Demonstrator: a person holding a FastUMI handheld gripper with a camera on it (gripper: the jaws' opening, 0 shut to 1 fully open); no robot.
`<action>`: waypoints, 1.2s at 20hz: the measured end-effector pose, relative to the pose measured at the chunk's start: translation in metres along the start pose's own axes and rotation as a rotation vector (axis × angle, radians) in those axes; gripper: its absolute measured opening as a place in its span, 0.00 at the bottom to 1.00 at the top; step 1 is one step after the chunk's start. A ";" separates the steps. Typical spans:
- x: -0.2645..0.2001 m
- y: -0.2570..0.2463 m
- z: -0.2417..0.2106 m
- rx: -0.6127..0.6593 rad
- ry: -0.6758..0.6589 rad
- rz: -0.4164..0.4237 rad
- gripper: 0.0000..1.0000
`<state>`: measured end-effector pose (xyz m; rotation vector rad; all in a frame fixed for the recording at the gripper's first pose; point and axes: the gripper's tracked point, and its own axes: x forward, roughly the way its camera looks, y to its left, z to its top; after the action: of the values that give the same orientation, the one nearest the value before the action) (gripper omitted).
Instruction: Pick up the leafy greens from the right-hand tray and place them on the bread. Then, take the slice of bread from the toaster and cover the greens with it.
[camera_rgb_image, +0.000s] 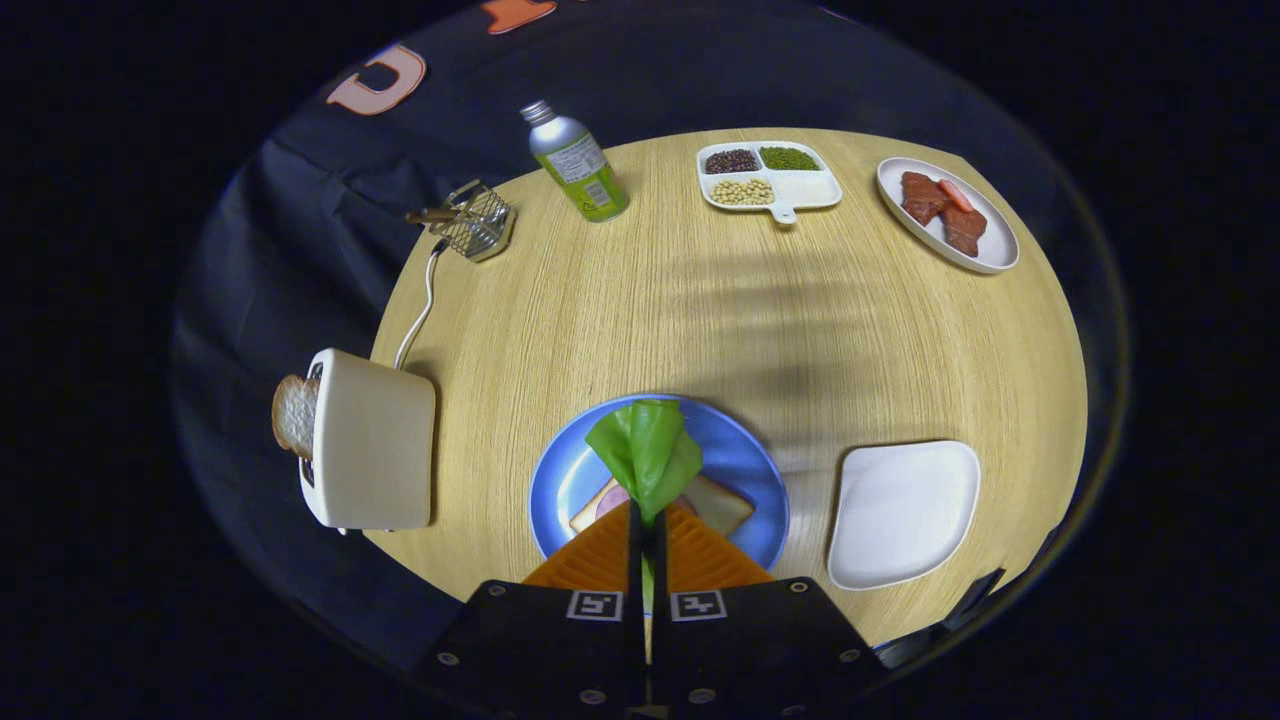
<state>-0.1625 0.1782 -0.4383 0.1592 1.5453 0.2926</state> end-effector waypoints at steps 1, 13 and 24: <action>0.003 0.002 0.000 -0.001 0.005 -0.005 0.04; 0.012 0.017 -0.006 -0.059 0.033 -0.044 0.35; -0.029 0.054 0.018 -0.091 -0.047 -0.112 0.74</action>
<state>-0.1497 0.2232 -0.3952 0.0080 1.4851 0.2683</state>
